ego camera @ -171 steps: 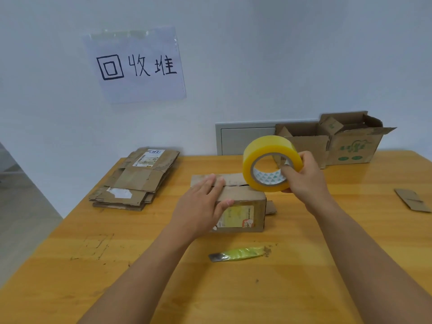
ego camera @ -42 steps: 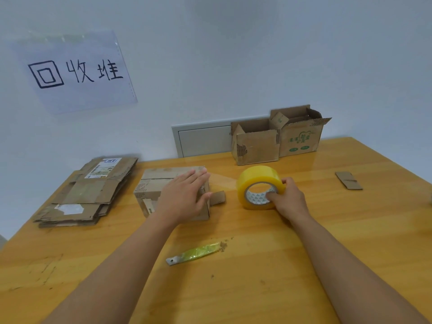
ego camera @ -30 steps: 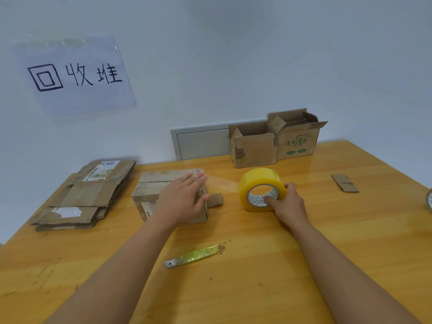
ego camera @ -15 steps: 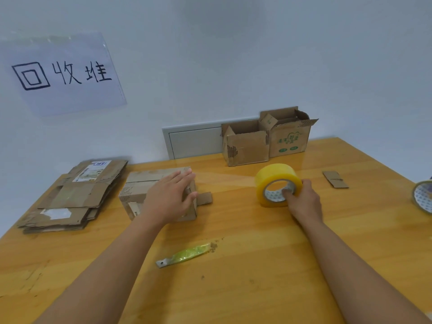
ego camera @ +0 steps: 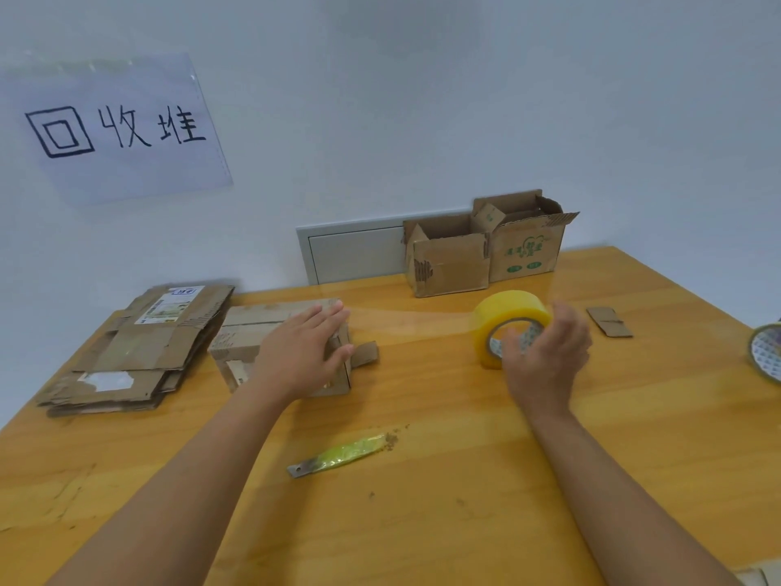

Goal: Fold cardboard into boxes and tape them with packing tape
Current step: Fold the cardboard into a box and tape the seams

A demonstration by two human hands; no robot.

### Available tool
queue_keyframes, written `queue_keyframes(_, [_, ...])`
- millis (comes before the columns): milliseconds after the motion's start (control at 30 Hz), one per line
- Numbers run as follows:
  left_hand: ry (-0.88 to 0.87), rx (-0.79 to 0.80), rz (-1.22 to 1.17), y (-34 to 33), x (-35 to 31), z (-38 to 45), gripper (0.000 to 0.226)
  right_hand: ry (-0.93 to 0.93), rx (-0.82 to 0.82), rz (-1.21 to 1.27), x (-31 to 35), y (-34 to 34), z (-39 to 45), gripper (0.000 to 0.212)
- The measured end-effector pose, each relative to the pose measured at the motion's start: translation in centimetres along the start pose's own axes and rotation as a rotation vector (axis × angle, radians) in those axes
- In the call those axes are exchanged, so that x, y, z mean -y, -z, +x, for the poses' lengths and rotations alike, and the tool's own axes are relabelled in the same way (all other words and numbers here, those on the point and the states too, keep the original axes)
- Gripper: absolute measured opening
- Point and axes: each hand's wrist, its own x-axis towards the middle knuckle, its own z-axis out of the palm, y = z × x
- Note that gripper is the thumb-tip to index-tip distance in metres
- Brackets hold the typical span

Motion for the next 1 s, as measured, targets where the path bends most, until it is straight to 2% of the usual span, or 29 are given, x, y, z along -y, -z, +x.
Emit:
queue_keyframes(67, [0.000, 0.010, -0.002, 0.1, 0.0, -0.1, 0.063, 0.295, 0.068, 0.076, 2.7, -0.3, -1.8, 0.041])
queue_keyframes(133, [-0.005, 0.018, -0.008, 0.1, 0.2, -0.1, 0.065, 0.509, 0.399, 0.153, 5.2, -0.5, -3.9, 0.035])
queue_keyframes(200, [-0.013, 0.020, -0.010, 0.1, 0.3, -0.1, 0.067, 0.602, 0.814, 0.120, 7.2, -0.7, -6.2, 0.041])
queue_keyframes(233, [-0.018, 0.020, -0.010, 0.1, 0.3, -0.1, 0.067, 0.643, 0.955, 0.086, 7.9, -1.0, -7.1, 0.043])
queue_keyframes(333, [-0.028, 0.011, -0.005, 0.1, 0.3, -0.2, 0.067, 0.727, 1.148, -0.024, 9.6, -1.6, -8.6, 0.046])
queue_keyframes(433, [-0.031, 0.010, 0.002, 0.2, 0.3, -0.2, 0.068, 0.745, 1.204, -0.077, 10.7, -1.8, -8.9, 0.039])
queue_keyframes(567, [-0.037, 0.020, 0.002, 0.2, 0.4, -0.1, 0.069, 0.659, 1.325, -0.061, 10.8, -1.2, -7.8, 0.014])
queue_keyframes(700, [-0.045, 0.017, -0.006, 0.1, 0.5, 0.0, 0.069, 0.493, 1.409, -0.155, 9.1, -0.2, -5.1, 0.015])
queue_keyframes(767, [-0.046, 0.022, -0.006, 0.1, 0.6, 0.0, 0.069, 0.426, 1.419, -0.117, 7.9, 0.6, -3.3, 0.012])
queue_keyframes(833, [-0.050, 0.021, -0.011, 0.1, 0.5, 0.0, 0.068, 0.300, 1.444, 0.072, 6.8, 1.6, -1.5, 0.012])
queue_keyframes(900, [-0.053, 0.017, -0.016, 0.1, 0.5, -0.1, 0.068, 0.120, 1.437, 0.350, 6.3, 2.3, 0.0, 0.021])
queue_keyframes(1000, [-0.047, 0.014, -0.017, 0.2, 0.4, -0.2, 0.068, -0.032, 1.217, 0.691, 6.9, 2.3, 1.1, 0.022])
